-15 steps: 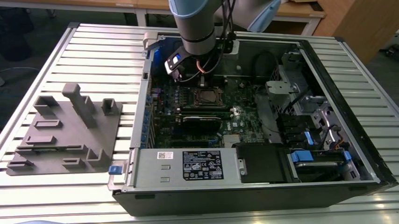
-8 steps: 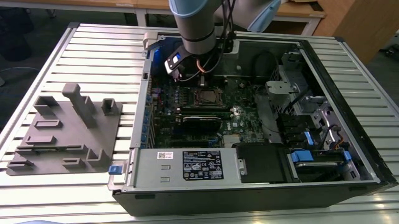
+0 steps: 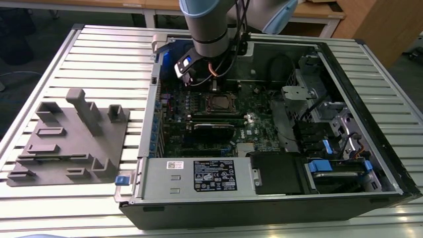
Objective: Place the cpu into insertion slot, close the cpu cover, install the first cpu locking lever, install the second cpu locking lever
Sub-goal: 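Install the first cpu locking lever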
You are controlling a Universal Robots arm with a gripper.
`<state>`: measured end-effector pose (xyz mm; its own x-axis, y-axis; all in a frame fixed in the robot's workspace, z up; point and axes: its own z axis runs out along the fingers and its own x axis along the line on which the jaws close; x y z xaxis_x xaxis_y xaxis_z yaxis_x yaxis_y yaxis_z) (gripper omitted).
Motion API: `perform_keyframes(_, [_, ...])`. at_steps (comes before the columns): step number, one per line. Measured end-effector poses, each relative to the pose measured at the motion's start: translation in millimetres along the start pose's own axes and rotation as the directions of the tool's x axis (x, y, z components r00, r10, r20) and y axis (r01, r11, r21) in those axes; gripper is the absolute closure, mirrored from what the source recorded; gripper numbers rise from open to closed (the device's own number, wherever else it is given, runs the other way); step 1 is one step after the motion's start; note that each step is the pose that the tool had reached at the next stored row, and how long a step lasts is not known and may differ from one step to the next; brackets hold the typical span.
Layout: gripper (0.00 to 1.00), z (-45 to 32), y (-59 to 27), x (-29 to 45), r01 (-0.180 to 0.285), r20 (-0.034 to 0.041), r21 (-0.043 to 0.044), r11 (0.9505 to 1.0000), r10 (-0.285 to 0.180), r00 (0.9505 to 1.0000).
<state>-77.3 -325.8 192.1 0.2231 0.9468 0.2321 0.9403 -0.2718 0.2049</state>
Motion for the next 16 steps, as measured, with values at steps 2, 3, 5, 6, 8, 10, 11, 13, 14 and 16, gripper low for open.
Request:
perform_keyframes(2, [0.89,0.4,-0.2,0.3,0.0,-0.0005,0.0,1.0,0.0,1.0])
perform_keyframes(3, [0.89,0.5,-0.3,0.6,0.001,-0.0006,0.0002,1.0,-0.001,1.0])
perform_keyframes(5, [0.89,0.7,-0.5,1.5,0.003,-0.001,0.0007,1.0,-0.003,1.0])
perform_keyframes(6, [0.89,0.8,-0.5,1.9,0.004,-0.0014,0.0011,1.0,-0.004,1.0])
perform_keyframes(8, [0.89,0.9,-0.4,2.5,0.011,-0.0022,0.0026,0.9999,-0.011,0.9999])
perform_keyframes(10, [0.89,1.1,-0.5,3.1,0.019,-0.0045,0.0049,0.9998,-0.019,0.9998])
perform_keyframes(11, [0.89,1.3,-0.5,3.4,0.024,-0.0058,0.0058,0.9997,-0.024,0.9997])
perform_keyframes(13, [0.89,1.4,-0.3,3.5,0.032,-0.0074,0.0077,0.9995,-0.032,0.9995])
perform_keyframes(14, [0.89,1.5,-0.1,3.5,0.036,-0.0082,0.0086,0.9993,-0.035,0.9993])
perform_keyframes(16, [0.89,1.7,0.4,3.6,0.044,-0.0102,0.0106,0.999,-0.044,0.999])
